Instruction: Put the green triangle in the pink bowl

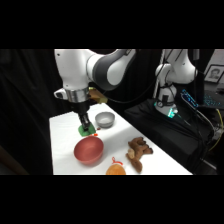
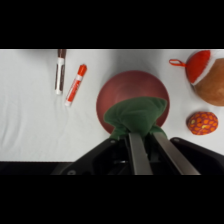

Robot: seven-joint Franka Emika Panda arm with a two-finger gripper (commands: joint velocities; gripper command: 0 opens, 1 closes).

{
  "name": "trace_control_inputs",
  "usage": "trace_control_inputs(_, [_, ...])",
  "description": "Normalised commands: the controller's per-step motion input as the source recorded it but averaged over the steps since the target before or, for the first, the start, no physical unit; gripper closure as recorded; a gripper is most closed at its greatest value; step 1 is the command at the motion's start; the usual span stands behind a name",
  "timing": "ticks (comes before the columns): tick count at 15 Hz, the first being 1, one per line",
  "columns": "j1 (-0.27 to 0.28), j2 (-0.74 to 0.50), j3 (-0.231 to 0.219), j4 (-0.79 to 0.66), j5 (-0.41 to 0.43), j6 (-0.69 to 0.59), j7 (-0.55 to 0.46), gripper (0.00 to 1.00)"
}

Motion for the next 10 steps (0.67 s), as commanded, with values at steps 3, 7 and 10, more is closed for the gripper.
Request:
trace_control_inputs(3, [-0.014,0.25,0.019,0.31,0.131,-0.04,-0.03,0.94])
trace_control_inputs(7, [-0.028,0.22,0.036,0.22,0.145,0.03,-0.07,0.94])
trace_control_inputs(10, [-0.043,0.22,0.041,0.19,0.135,0.14,-0.08,0.94])
